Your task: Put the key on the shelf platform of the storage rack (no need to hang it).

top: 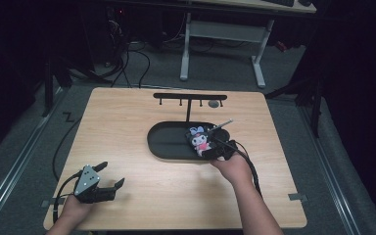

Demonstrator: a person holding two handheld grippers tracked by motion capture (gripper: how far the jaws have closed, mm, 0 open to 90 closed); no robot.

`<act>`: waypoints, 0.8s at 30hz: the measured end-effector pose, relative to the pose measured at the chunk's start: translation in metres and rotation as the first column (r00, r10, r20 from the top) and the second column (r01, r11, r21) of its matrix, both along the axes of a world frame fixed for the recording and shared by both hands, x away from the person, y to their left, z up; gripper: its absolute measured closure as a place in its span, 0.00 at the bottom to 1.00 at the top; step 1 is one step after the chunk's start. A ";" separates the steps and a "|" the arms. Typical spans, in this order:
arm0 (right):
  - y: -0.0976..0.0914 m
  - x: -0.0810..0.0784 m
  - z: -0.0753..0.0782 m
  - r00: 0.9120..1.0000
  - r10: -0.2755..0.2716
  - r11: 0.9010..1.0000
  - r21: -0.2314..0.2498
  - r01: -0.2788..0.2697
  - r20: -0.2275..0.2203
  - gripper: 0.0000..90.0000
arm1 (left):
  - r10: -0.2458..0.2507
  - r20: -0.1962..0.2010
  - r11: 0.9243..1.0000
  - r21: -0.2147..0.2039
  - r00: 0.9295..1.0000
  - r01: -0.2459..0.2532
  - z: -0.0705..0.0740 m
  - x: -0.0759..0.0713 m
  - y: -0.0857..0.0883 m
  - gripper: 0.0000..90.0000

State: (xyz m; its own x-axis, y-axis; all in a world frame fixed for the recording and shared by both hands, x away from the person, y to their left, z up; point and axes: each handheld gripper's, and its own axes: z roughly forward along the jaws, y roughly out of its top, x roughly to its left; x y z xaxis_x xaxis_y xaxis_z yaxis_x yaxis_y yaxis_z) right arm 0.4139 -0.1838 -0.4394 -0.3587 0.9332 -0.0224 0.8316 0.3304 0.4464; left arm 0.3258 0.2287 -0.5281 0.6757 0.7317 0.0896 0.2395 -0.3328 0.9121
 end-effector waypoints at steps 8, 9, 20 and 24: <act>-0.020 -0.021 -0.007 0.995 0.020 0.999 0.029 -0.023 0.100 0.31 | 0.004 -0.003 1.000 0.008 1.000 -0.004 0.000 0.000 -0.001 0.17; -0.023 -0.024 -0.009 0.994 0.015 0.999 0.034 -0.019 0.112 0.30 | 0.003 -0.002 1.000 0.008 1.000 -0.003 0.000 0.000 -0.001 0.17; -0.052 -0.065 -0.040 0.975 -0.037 0.993 0.113 0.012 0.218 0.18 | 0.008 0.000 1.000 0.006 1.000 -0.008 0.000 0.000 -0.001 0.17; -0.059 -0.083 -0.052 0.964 -0.067 0.988 0.152 0.028 0.256 0.17 | 0.008 -0.004 1.000 0.007 1.000 -0.008 0.000 0.000 -0.001 0.17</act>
